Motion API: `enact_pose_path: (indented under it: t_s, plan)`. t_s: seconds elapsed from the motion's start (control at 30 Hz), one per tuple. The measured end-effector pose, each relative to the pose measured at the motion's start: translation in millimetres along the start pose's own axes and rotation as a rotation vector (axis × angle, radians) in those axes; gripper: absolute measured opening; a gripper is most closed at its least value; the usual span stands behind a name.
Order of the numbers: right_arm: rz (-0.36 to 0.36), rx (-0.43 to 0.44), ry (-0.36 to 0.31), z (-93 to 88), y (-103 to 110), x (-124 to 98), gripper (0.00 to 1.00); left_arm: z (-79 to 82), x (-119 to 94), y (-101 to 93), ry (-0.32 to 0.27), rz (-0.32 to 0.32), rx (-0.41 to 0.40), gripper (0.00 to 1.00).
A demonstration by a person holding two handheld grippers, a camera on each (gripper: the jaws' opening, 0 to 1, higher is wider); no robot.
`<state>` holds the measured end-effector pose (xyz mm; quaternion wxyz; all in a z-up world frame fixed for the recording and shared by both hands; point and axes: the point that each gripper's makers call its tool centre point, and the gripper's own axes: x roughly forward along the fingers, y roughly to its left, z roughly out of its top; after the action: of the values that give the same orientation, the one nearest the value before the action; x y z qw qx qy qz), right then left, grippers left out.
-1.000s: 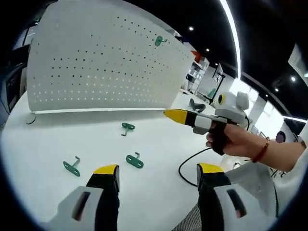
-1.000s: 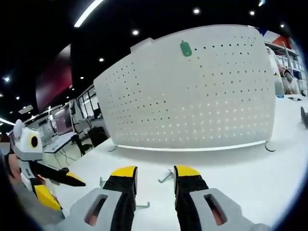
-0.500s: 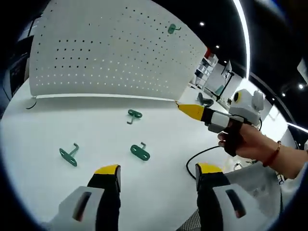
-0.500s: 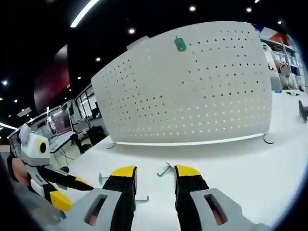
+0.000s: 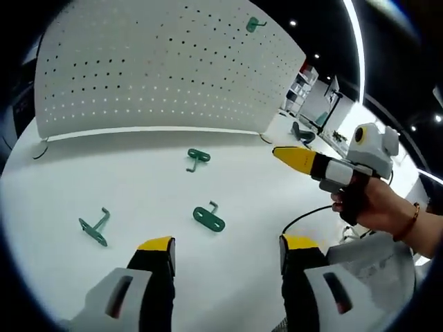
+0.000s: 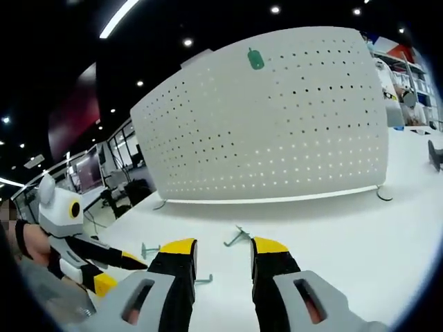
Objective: Insert the hook assembly into the mounting plate slot until the hook locks in place.
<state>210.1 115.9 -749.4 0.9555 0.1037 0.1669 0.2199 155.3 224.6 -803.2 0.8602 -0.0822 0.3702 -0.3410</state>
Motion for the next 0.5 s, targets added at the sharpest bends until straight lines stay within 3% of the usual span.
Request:
enact_pose_path:
  t_s: [0.1,0.2,0.5]
  plan:
    - [0.002,0.010,-0.006,-0.1,0,0,0.31,1.2,3,-1.7,-0.009,-0.011,-0.044,0.63]
    - [0.001,0.004,0.007,-3.7,-1,-1,0.31,0.4,6,-1.2,0.008,-0.003,-0.015,0.62]
    - [0.014,0.034,0.021,-13.9,2,1,0.30,-1.3,13,4.9,0.019,0.027,-0.045,0.60]
